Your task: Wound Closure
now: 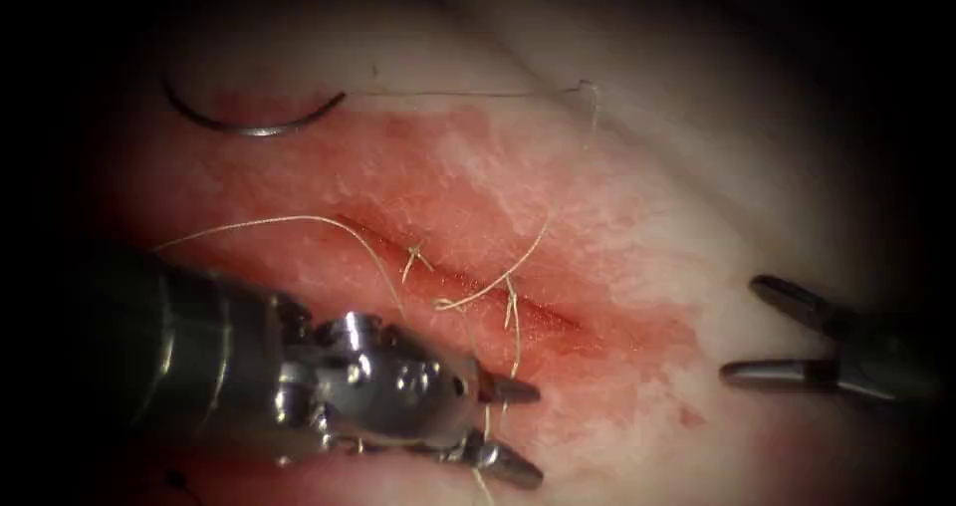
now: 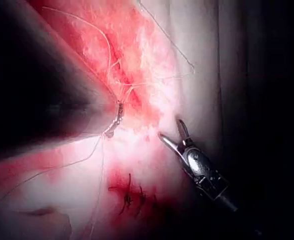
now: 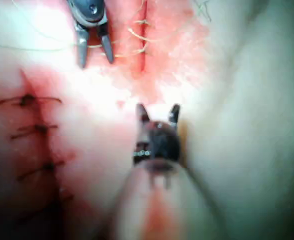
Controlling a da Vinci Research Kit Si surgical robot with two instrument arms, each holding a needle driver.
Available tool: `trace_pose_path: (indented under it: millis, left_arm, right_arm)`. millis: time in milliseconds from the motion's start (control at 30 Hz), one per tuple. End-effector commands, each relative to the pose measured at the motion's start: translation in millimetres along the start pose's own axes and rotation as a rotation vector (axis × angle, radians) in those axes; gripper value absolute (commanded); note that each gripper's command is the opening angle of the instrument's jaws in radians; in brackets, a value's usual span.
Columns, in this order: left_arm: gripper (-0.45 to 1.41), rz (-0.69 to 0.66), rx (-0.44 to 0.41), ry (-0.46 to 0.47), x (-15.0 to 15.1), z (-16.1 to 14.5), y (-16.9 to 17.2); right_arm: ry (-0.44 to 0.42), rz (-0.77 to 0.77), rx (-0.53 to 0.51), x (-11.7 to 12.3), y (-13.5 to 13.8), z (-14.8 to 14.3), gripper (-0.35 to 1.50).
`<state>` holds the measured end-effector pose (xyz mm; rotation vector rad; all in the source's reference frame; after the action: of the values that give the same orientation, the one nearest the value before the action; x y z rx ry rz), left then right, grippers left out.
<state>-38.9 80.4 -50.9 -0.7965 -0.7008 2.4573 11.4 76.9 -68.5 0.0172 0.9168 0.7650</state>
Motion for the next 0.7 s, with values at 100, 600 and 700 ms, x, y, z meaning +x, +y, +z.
trace_pose_path:
  millis: [100,600,700]
  left_arm:
    - [0.64,-0.001,0.001,-0.003,-1.2,-0.1,-0.1]
    - [0.64,-0.07,0.078,-0.006,-1.3,-2.1,-1.6]
    - [0.62,-0.175,0.097,-0.006,-0.5,-0.8,-1.9]
  right_arm:
    - [0.001,0.0,0.003,-0.3,-0.4,0.8,1.41]
    - [-0.009,-0.011,0.022,-0.8,-1.4,1.8,1.4]
    - [-0.01,-0.012,0.025,-0.9,-1.5,1.9,1.4]
